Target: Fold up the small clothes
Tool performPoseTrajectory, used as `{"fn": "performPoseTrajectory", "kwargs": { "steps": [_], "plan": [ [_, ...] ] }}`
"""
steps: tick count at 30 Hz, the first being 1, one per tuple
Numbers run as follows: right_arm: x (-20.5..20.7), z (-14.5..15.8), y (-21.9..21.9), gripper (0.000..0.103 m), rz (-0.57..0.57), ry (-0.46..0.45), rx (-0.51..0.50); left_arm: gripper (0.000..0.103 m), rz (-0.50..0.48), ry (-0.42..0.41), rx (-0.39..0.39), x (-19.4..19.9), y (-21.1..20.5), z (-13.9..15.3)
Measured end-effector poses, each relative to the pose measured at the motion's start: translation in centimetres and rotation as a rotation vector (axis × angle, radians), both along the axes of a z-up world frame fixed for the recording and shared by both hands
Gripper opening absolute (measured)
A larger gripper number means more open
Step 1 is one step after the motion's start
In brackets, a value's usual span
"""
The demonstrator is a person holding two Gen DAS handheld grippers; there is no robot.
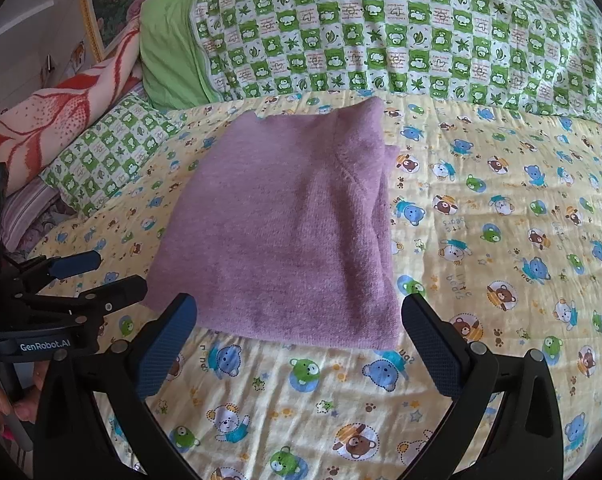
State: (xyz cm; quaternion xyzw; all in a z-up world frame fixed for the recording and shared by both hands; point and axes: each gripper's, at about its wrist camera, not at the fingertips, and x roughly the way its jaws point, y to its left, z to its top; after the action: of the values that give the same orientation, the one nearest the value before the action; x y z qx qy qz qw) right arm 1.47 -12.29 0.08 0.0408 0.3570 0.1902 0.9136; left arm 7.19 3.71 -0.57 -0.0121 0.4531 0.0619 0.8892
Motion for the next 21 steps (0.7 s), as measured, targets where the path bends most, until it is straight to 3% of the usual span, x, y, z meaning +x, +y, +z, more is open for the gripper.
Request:
{"fn": "performPoseTrajectory", "kwargs": {
  "steps": [21],
  "plan": [
    [0.9, 0.8, 0.2, 0.102, 0.008, -0.009, 0.012, 0.091, 0.021, 0.033, 0.012, 1.4, 0.7, -0.1]
  ]
}}
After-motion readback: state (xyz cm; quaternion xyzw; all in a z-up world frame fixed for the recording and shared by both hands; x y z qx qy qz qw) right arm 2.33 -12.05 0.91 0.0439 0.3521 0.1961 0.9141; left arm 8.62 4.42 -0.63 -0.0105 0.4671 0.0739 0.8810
